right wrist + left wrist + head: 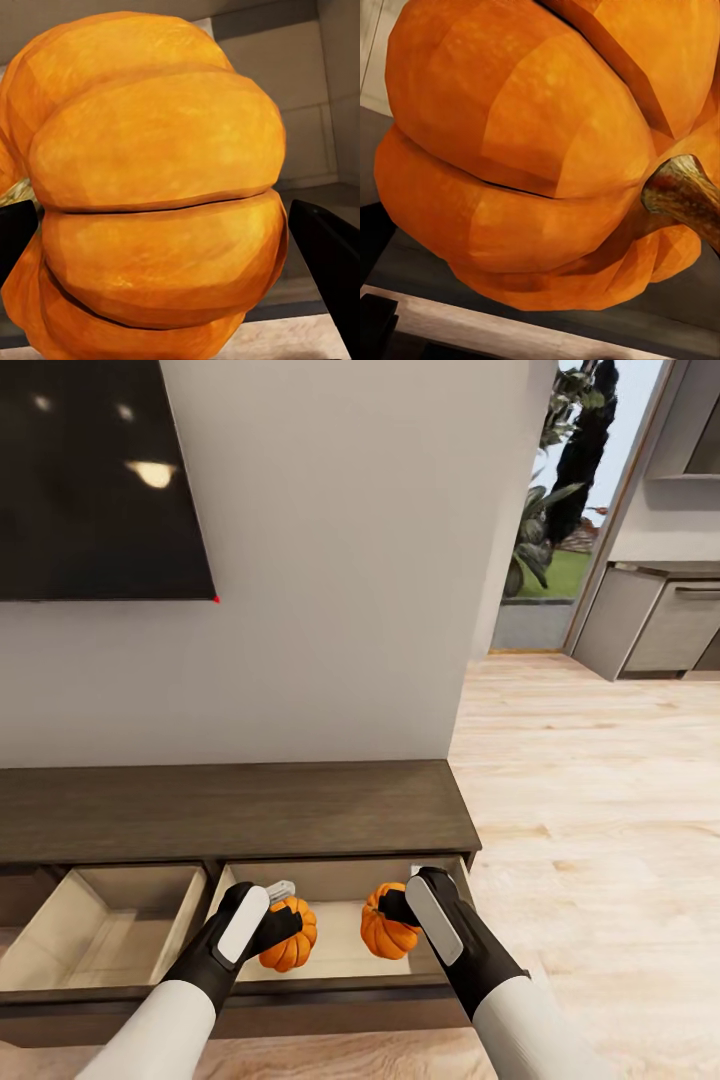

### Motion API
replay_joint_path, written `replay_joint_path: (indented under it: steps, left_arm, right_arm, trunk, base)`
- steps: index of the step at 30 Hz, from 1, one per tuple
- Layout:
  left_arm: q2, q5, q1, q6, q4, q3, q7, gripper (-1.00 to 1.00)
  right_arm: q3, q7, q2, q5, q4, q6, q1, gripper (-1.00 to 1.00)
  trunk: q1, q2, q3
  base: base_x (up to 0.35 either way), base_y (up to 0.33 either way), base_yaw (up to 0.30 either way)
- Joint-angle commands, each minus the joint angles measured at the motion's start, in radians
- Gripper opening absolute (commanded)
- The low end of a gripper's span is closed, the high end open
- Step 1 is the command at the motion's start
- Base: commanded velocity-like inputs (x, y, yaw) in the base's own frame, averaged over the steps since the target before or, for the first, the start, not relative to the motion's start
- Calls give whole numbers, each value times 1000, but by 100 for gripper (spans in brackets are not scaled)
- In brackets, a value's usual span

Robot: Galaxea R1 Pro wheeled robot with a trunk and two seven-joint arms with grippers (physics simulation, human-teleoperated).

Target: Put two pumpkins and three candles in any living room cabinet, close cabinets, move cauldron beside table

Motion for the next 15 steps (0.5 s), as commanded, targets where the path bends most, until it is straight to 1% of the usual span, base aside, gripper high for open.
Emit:
replay_joint_path:
  steps: [1, 6, 13, 15]
  left_arm:
    - [0, -2, 0, 0, 0, 0, 2, -100]
    - [0, -2, 0, -1, 0, 1, 3, -100]
    - [0, -2, 0, -1, -1, 1, 3, -100]
    - [0, -2, 0, -1, -2, 1, 3, -100]
  right_arm:
    - [0, 1, 0, 0, 0, 0, 0, -100]
    - [0, 1, 0, 0, 0, 0, 0, -100]
    - [0, 1, 0, 0, 0, 0, 0, -100]
    - [0, 1, 0, 0, 0, 0, 0, -100]
  trunk:
    - [0, 0, 0]
    - [0, 0, 0]
    - [0, 0, 0]
    - [8, -14, -6]
  base:
    - [6, 0, 0]
    - [118, 0, 0]
    - [14, 0, 0]
    - [1, 0, 0]
